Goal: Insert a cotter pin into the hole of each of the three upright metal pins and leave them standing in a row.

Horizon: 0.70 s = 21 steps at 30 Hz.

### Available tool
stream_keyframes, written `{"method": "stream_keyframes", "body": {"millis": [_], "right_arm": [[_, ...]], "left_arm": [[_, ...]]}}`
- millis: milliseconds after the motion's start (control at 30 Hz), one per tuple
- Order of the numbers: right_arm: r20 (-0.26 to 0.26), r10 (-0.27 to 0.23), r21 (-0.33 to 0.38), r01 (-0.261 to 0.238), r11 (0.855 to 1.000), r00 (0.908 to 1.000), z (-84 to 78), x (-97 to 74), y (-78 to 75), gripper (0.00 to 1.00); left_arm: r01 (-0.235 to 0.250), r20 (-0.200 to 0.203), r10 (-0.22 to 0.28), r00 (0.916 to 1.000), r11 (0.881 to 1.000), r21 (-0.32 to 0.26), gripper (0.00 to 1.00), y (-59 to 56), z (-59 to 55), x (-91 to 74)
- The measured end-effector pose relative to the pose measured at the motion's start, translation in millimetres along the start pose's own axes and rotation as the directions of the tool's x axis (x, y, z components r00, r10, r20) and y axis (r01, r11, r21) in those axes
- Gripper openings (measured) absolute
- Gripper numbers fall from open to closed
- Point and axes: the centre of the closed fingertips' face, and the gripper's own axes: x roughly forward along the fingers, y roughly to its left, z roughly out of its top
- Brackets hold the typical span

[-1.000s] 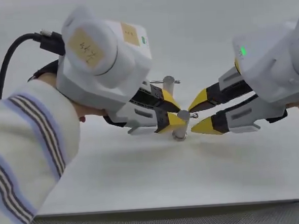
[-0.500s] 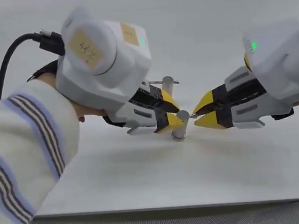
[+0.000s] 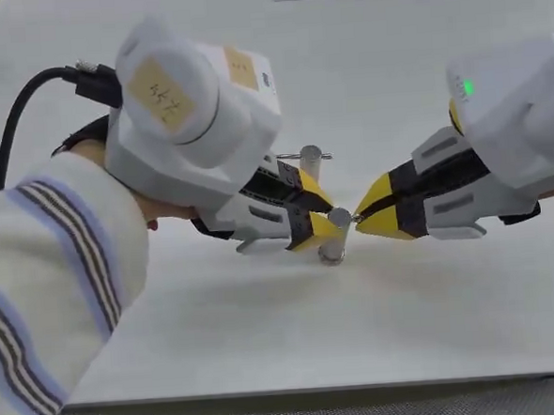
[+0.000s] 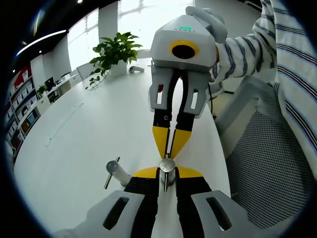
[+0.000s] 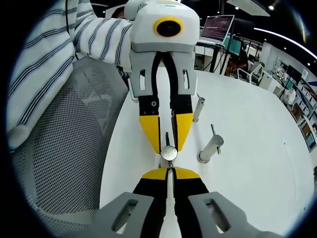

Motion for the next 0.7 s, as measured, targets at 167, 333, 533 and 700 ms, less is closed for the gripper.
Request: {"method": "stream_keyframes", "body": {"millis": [167,333,533,700], "right_arm": [[-0.006,-0.001,-0.01,0.001,1.0,1.0,0.5,0.4,-0.1,0.0],[-0.007,-0.004,-0.008,0.004,1.0,1.0,1.2,1.4,-0.1,0.0],[0.0,-0.009,0.008,0.009,1.0,1.0,1.7,0.7,-0.1,0.0],[0.005,-0.015,0.023,0.015,1.0,0.9999,1.8,0.6,0.1,0.01]], "left_arm": [[-0.001,0.0,0.001,1.0,1.0,-0.003,0.09,-0.8,0.4,0.0],[-0.001,0.0,0.001,1.0,1.0,-0.011,0.09,-0.6,0.1,-0.4],[-0.008,0.004,0.008,1.0,1.0,-0.007,0.09,-2.4,1.7,-0.2],[-0.009,0.007,0.009,0.9999,1.0,-0.002,0.09,-2.2,2.0,-1.0]]}}
